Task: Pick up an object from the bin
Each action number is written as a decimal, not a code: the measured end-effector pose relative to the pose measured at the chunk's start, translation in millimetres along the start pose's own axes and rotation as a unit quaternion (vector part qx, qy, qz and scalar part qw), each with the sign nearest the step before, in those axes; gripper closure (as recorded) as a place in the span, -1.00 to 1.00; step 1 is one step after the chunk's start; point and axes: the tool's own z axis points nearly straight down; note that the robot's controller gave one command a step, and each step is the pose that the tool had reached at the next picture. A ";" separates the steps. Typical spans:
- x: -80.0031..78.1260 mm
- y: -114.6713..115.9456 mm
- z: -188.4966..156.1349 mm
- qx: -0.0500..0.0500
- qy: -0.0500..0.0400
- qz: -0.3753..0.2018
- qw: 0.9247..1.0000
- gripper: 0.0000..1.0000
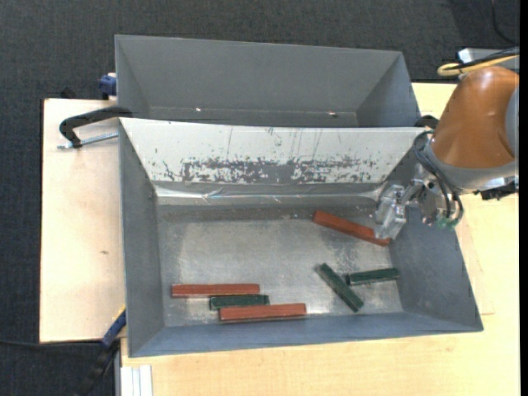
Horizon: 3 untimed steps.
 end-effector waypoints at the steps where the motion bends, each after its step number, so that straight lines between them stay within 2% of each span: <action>1: -4.2 -1.1 -76.1 0.000 -0.001 -0.011 1.000 1.00; 2: -5.4 -0.5 -90.3 0.000 -0.002 -0.013 1.000 1.00; 3: -1.3 -3.9 -104.7 0.000 -0.003 -0.081 0.997 1.00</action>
Offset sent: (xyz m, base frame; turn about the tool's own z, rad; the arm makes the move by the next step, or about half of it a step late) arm 0.0142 0.0158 0.0019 -0.0727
